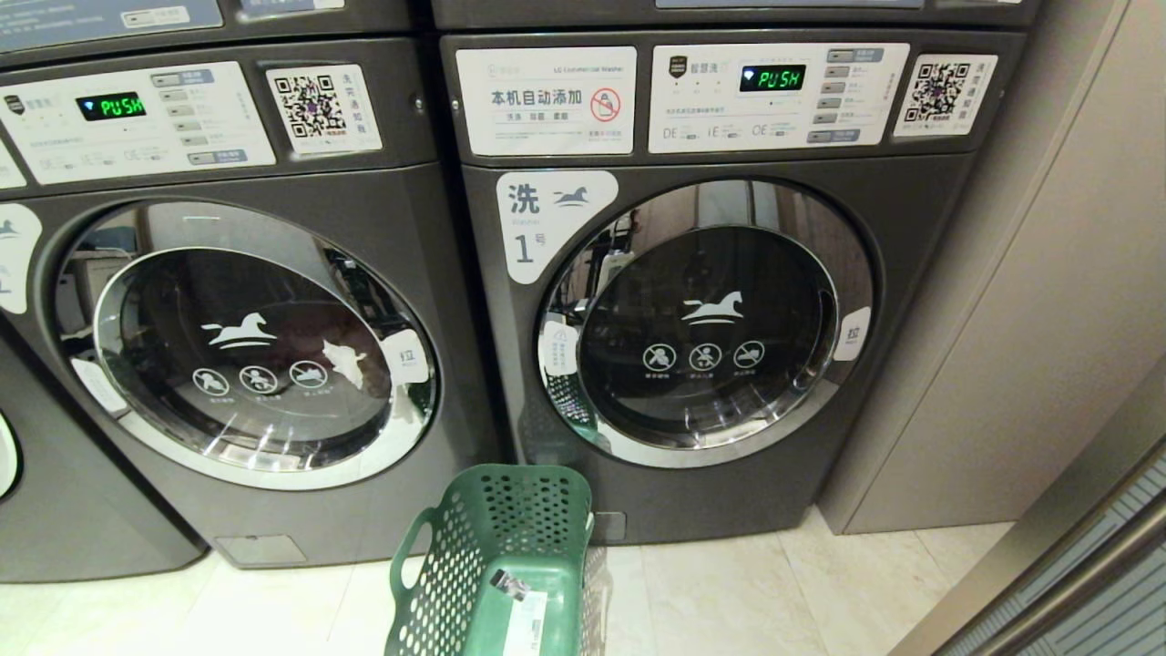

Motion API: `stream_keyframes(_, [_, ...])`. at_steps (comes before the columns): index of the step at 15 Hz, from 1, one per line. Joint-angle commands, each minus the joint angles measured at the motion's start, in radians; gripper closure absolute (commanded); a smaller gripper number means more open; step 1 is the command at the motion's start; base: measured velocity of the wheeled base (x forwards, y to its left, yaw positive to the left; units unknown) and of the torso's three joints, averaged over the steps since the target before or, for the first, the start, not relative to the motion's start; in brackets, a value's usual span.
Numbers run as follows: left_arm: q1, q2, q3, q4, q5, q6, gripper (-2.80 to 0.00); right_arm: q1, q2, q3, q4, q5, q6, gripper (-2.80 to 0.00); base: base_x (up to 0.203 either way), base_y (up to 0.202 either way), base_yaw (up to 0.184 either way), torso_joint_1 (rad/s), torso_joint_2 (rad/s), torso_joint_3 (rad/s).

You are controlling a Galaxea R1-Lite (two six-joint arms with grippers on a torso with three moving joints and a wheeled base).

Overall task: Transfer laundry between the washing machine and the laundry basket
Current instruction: Open the lid of the washing machine

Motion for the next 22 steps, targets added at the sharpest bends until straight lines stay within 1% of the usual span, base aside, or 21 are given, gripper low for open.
stream_keyframes(1, [-0.006, 0.194, -0.147, 0.046, -0.001, -0.009, 0.00, 0.000, 0.000, 0.031, 0.002, 0.002, -0.008, 0.00, 0.000, 0.000, 0.000, 0.000, 0.00, 0.000])
stream_keyframes(2, [-0.009, 0.263, -0.185, 0.058, -0.003, -0.025, 0.00, 0.000, 0.000, 0.032, 0.000, 0.002, -0.006, 0.00, 0.000, 0.000, 0.000, 0.000, 0.00, 0.000])
stream_keyframes(3, [-0.012, 0.360, -0.225, 0.071, -0.007, -0.057, 0.00, 0.000, 0.000, 0.032, -0.001, 0.000, 0.003, 0.00, 0.000, 0.000, 0.000, 0.000, 0.00, 0.000])
stream_keyframes(4, [-0.014, 0.454, -0.252, 0.070, -0.010, -0.096, -2.80, 0.000, 0.000, 0.032, -0.001, 0.000, 0.004, 0.00, 0.000, 0.000, 0.000, 0.000, 0.00, 0.000])
stream_keyframes(5, [-0.016, 0.539, -0.267, 0.050, -0.013, -0.131, -2.80, 0.000, 0.000, 0.032, -0.001, 0.000, 0.005, 0.00, 0.000, 0.000, 0.000, 0.000, 0.00, 0.000])
stream_keyframes(7, [-0.015, 0.726, -0.280, -0.039, -0.016, -0.179, -2.80, 0.000, 0.000, 0.032, -0.001, 0.000, 0.005, 0.00, 0.000, 0.000, 0.000, 0.000, 0.00, 0.000])
stream_keyframes(8, [-0.013, 0.821, -0.283, -0.098, -0.020, -0.195, -2.80, 0.000, 0.000, 0.032, -0.001, 0.000, 0.005, 0.00, 0.000, 0.000, 0.000, 0.000, 0.00, 0.000])
stream_keyframes(9, [-0.009, 0.939, -0.284, -0.191, -0.037, -0.212, -2.80, 0.000, 0.000, 0.032, -0.001, 0.000, 0.005, 0.00, 0.000, 0.000, 0.000, 0.000, 0.00, 0.000])
stream_keyframes(10, [0.004, 1.040, -0.284, -0.283, -0.068, -0.223, -2.80, 0.000, 0.000, 0.032, -0.001, 0.000, 0.004, 0.00, 0.000, 0.000, 0.000, 0.000, 0.00, 0.000])
stream_keyframes(11, [0.023, 1.141, -0.282, -0.381, -0.125, -0.231, -2.80, 0.000, 0.000, 0.032, -0.001, 0.000, 0.005, 0.00, 0.000, 0.000, 0.000, 0.000, 0.00, 0.000])
stream_keyframes(12, [0.059, 1.248, -0.275, -0.493, -0.228, -0.237, -2.80, 0.000, 0.000, 0.032, -0.001, 0.000, 0.004, 0.00, 0.000, 0.000, 0.000, 0.000, 0.00, 0.000])
stream_keyframes(13, [0.110, 1.350, -0.270, -0.596, -0.337, -0.231, -2.80, 0.000, 0.000, 0.032, -0.001, 0.000, 0.005, 0.00, 0.000, 0.000, 0.000, 0.000, 0.00, 0.000])
stream_keyframes(14, [0.153, 1.454, -0.271, -0.687, -0.417, -0.213, -2.80, 0.000, 0.000, 0.033, -0.001, 0.000, 0.004, 0.00, 0.000, 0.000, 0.000, 0.000, 0.00, 0.000])
stream_keyframes(15, [0.199, 1.580, -0.280, -0.788, -0.477, -0.186, -2.80, -0.001, 0.000, 0.032, -0.001, 0.000, 0.005, 0.00, 0.000, 0.000, 0.000, 0.000, 0.00, 0.000])
stream_keyframes(17, [0.277, 1.825, -0.304, -1.025, -0.560, -0.139, -2.80, 0.000, 0.000, 0.032, -0.001, 0.000, 0.004, 0.00, 0.000, 0.000, 0.000, 0.000, 0.00, 0.000])
stream_keyframes(19, [0.339, 2.018, -0.320, -1.276, -0.633, -0.102, -2.80, 0.000, 0.000, 0.032, -0.001, 0.000, 0.004, 0.00, 0.000, 0.000, 0.000, 0.000, 0.00, 0.000])
stream_keyframes(20, [0.359, 2.080, -0.336, -1.356, -0.665, -0.084, -2.80, 0.000, 0.000, 0.032, -0.001, 0.000, 0.005, 0.00, 0.000, 0.000, 0.000, 0.000, 0.00, 0.000])
stream_keyframes(21, [0.370, 2.135, -0.382, -1.401, -0.687, -0.056, -2.80, 0.000, 0.000, 0.033, -0.001, 0.000, 0.005, 0.00, 0.000, 0.000, 0.000, 0.000, 0.00, 0.000])
stream_keyframes(22, [0.376, 2.181, -0.462, -1.422, -0.698, -0.028, -2.80, 0.000, 0.000, 0.032, -0.001, 0.000, 0.005, 0.00, 0.000, 0.000, 0.000, 0.000, 0.00, 0.000])
